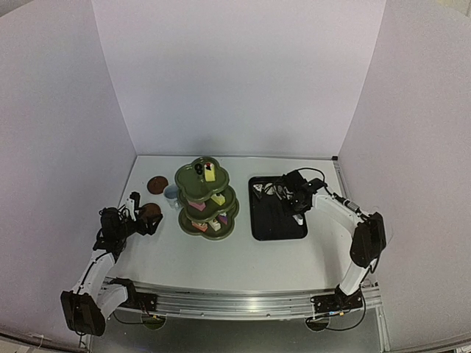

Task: Serve the afternoon tea

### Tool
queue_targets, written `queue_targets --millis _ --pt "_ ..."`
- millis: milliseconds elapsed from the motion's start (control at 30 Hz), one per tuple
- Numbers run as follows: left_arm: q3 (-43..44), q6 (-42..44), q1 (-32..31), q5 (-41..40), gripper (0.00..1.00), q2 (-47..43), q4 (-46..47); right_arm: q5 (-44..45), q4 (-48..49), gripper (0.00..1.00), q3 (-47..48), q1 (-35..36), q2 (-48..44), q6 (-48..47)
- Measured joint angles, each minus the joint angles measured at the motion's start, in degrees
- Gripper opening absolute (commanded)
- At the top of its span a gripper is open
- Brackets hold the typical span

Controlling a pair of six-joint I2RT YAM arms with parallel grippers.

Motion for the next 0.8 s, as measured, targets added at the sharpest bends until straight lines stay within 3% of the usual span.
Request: queue_targets --millis 800 --pt "0.0 0.2 0.0 -0.1 1.00 0.0 0.0 -3.3 5.4 0.28 6.6 -2.7 7.9 -0.3"
